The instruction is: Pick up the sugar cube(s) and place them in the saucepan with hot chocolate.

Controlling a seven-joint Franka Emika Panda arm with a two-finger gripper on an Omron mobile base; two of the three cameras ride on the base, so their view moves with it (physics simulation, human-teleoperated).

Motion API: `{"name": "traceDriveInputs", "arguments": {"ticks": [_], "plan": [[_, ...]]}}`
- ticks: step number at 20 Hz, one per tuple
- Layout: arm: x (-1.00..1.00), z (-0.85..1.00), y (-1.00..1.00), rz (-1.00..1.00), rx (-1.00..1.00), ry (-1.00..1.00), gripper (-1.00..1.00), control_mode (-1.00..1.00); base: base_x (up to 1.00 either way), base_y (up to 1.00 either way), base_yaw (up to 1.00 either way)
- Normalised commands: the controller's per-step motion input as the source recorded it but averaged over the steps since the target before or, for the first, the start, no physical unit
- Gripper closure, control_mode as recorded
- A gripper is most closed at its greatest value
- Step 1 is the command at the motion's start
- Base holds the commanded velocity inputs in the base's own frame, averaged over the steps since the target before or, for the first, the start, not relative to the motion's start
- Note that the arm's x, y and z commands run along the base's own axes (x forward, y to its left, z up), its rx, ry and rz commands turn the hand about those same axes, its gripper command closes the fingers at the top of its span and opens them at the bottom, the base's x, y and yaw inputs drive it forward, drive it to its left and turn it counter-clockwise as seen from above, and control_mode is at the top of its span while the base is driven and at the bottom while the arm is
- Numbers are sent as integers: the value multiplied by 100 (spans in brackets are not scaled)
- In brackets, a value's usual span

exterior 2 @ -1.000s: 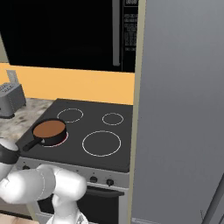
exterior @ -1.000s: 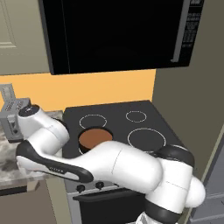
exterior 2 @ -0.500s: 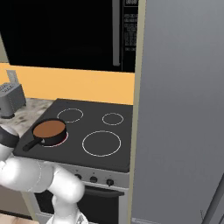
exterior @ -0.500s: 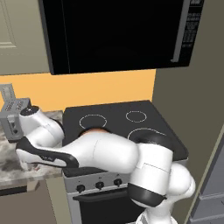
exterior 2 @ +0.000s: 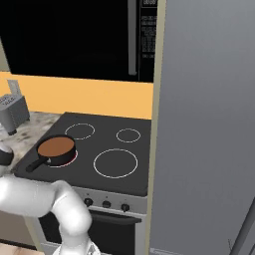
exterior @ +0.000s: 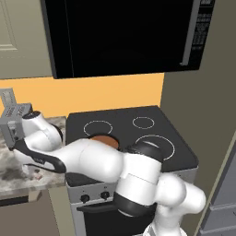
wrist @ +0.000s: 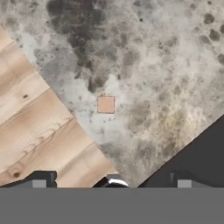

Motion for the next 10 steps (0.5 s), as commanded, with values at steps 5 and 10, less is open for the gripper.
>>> {"name": "traceDriveInputs", "arguments": {"ticks": [5,10], "plan": [[19,-29,32,-7,-11,12,-100,-100,0,0,0],[27,-43,33,-4,-6,18,-100,-100,0,0,0]]}}
